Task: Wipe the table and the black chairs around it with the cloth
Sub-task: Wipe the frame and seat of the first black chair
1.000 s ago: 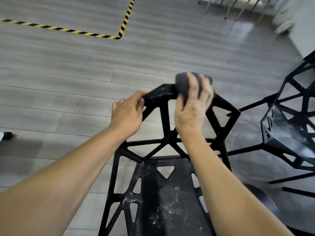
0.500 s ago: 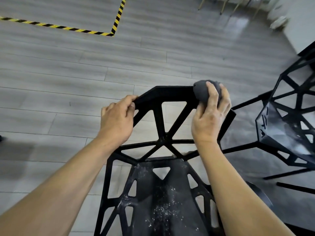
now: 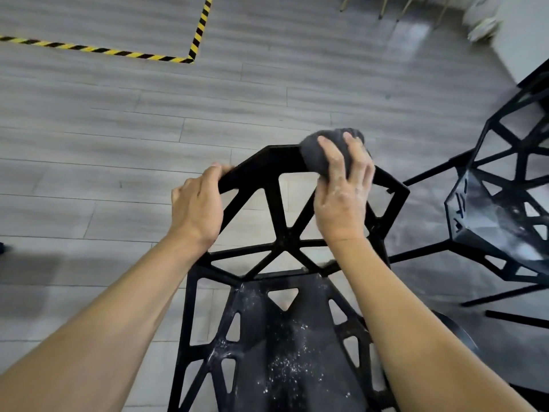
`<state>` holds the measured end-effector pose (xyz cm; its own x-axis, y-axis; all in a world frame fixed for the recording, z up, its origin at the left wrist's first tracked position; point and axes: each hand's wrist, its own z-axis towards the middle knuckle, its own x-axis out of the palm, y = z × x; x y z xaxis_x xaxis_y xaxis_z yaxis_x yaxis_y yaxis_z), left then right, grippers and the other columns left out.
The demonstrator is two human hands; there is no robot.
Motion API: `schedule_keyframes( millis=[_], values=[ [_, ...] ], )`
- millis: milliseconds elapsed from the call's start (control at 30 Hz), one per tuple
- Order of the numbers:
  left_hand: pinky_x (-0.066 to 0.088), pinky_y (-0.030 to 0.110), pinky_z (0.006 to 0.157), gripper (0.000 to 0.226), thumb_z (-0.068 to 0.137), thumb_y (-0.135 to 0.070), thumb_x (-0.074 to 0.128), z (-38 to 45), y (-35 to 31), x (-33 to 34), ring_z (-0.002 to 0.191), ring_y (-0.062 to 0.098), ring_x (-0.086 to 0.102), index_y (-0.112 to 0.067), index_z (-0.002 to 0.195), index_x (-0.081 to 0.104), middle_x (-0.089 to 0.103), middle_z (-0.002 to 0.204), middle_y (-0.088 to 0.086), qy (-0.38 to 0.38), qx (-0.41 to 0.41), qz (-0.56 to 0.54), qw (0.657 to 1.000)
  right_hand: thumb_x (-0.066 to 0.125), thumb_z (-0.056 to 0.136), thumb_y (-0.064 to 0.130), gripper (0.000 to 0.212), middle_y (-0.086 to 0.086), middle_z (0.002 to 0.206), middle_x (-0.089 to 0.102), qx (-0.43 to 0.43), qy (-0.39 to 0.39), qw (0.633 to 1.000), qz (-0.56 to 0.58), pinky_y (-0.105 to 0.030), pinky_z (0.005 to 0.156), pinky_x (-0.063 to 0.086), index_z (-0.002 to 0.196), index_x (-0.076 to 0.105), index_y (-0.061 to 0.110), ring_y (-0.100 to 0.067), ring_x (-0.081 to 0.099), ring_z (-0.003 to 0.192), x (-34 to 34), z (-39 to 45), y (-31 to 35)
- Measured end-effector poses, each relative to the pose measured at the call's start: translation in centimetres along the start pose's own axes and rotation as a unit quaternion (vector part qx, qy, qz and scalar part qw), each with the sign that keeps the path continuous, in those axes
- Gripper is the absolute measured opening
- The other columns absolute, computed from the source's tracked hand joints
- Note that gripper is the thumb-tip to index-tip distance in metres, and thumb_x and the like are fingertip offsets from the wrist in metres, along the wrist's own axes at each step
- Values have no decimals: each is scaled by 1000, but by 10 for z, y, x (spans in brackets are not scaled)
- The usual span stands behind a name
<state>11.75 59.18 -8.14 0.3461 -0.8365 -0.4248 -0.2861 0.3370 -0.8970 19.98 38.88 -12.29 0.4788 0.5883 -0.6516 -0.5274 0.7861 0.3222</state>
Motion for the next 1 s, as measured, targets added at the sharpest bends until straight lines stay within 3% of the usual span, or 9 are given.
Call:
schedule_keyframes(
  millis=[100,200,400,500,600,700,800,933,1000],
  values=[
    [25,37,115,67,89,-44,9,-3,-3,5,126,18,51,-32,122,66,67,127,-9,7,20,61,998,53,90,6,55,-14,151,40,124,-38,992,-6,-51,115,34,142,52,23,-36,38,137,-15,5,-29],
    [25,34,107,69,88,-43,7,-7,-3,6,123,20,51,-30,124,64,67,127,-6,-5,31,90,995,54,84,11,54,-14,146,46,196,-62,979,10,-52,113,35,137,59,22,-35,41,132,4,11,18],
    [30,47,112,54,101,-32,19,1,-1,7,129,32,48,-16,136,56,61,134,14,-14,15,113,993,62,79,35,46,-5,117,63,-102,101,988,59,-47,93,45,123,69,24,-32,56,106,20,44,84],
    [36,48,109,67,86,-41,16,-1,6,3,123,27,54,-20,132,59,65,127,6,11,82,101,991,54,83,38,48,-6,113,59,-38,92,994,49,-47,87,48,128,63,26,-32,54,97,15,67,52],
    [45,36,100,32,102,-24,33,-17,31,0,109,7,60,-27,118,61,66,113,-14,-53,62,4,997,52,86,33,47,-8,116,54,14,34,998,50,-44,91,46,132,60,25,-30,50,99,14,59,30],
    [52,37,90,22,108,-24,34,-40,78,2,102,10,65,-31,119,52,67,110,-14,-99,25,-48,994,52,87,27,47,-12,119,54,-8,4,998,56,-43,95,43,133,59,22,-33,50,100,23,50,29],
    [51,32,88,24,109,-27,34,-53,114,5,97,4,64,-34,119,54,68,101,-18,-63,23,-21,998,53,87,23,48,-15,121,53,-21,-35,997,58,-43,96,42,135,58,21,-35,50,101,28,43,26],
    [44,27,96,37,106,-43,26,-68,151,20,113,4,58,-45,142,34,63,122,-18,-19,48,49,997,51,89,23,52,-14,131,49,-41,-60,995,70,-46,102,41,141,52,23,-35,48,112,33,30,29],
    [44,20,88,37,105,-45,24,-73,166,30,109,5,61,-44,141,34,66,119,-13,-39,49,50,997,52,89,22,54,-14,136,49,-67,-72,992,80,-45,107,37,143,51,21,-34,47,121,38,20,38]
  ],
)
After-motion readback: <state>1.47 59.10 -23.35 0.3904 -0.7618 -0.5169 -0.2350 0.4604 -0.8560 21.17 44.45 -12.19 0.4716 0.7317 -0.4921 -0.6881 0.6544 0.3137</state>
